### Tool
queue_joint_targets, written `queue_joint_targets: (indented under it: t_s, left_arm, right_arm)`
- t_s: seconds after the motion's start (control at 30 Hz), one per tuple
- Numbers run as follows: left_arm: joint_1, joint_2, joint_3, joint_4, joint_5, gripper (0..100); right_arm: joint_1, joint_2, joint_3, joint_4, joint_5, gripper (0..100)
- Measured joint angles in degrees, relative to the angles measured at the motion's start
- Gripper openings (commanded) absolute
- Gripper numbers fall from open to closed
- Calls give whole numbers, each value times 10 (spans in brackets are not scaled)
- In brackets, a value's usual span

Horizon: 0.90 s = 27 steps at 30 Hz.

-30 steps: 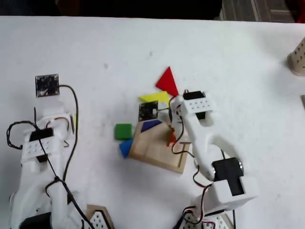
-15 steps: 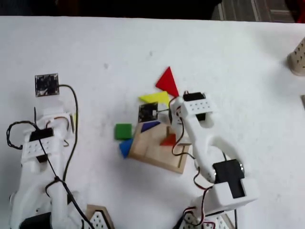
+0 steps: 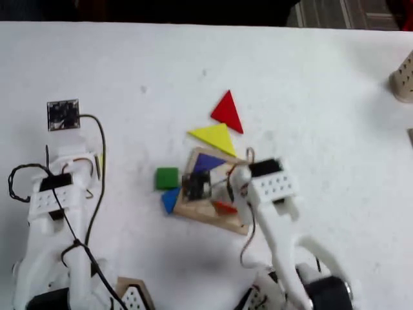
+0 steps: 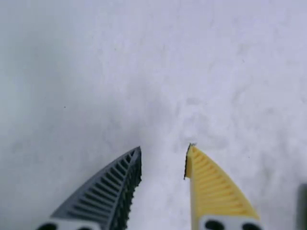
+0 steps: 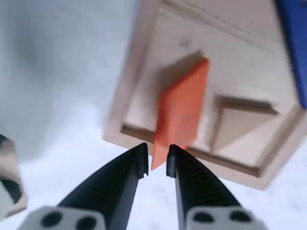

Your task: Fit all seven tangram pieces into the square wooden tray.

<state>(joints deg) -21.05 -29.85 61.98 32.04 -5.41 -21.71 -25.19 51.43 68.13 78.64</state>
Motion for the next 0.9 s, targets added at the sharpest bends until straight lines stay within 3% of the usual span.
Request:
queue_joint_targets:
  t_s: [0.3,0.63,0.9]
  left_arm:
    - [1,0,0,0,0,181]
    - [1,0,0,0,0,181]
    - [1,0,0,0,0,181]
  right_arm:
    - [-46,-135,51,1,-133,115]
    - [-65,-191,100,-29,-411,27]
    - [-73,-179,142,-56,-438,31]
